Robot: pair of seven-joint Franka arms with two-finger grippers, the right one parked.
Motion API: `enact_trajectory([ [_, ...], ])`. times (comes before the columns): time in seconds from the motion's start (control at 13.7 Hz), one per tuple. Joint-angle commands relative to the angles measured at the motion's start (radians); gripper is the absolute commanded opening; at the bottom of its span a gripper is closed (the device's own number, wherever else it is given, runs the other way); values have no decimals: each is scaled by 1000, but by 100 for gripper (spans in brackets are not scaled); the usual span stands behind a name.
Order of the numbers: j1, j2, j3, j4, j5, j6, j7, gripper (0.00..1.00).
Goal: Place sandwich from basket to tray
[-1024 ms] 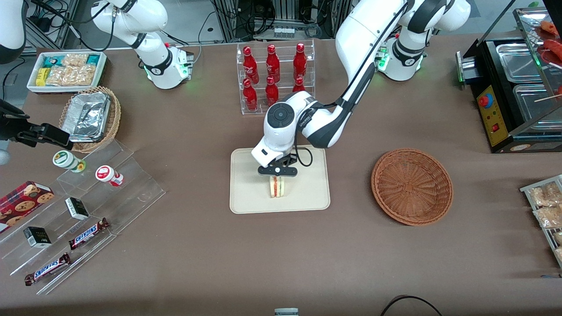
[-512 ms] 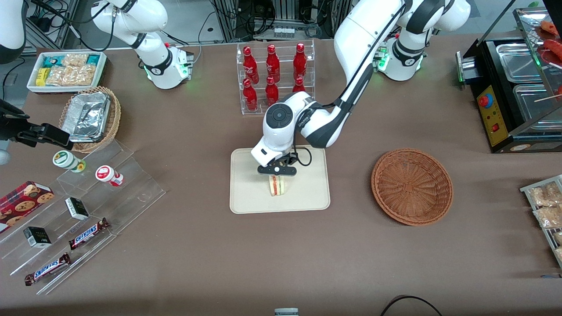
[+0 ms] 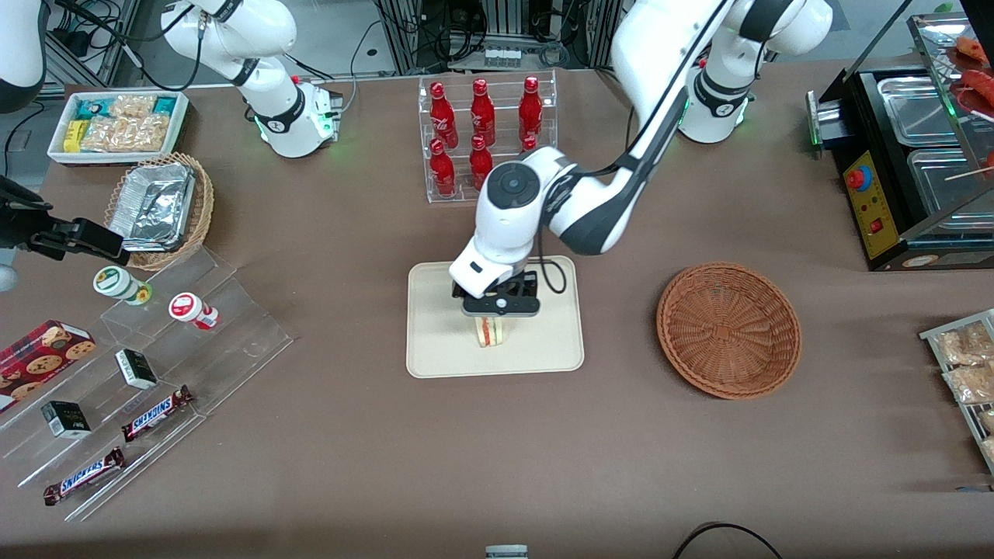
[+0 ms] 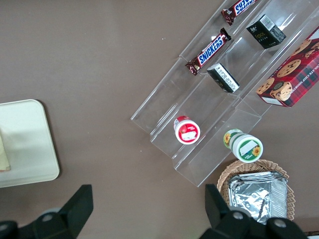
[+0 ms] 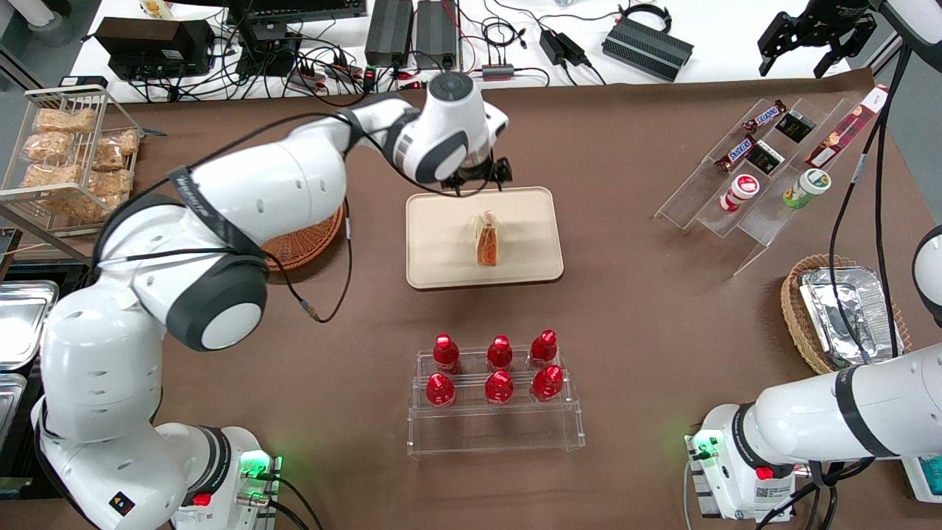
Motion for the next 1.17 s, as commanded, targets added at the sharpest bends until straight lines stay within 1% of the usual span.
enact_trajectory([
  [0.0, 54, -102, -2, -22, 1, -104, -13, 100],
  [0.22, 120, -183, -2, -29, 6, -274, 22, 100],
  [0.59, 258, -333, -2, -64, -5, -457, 208, 100],
  [0.66, 310, -372, -3, -85, -7, -485, 276, 100],
  [0.8, 381, -445, -3, -131, -7, -531, 401, 100],
  [1.1, 516, -577, -2, -226, -14, -560, 590, 100],
])
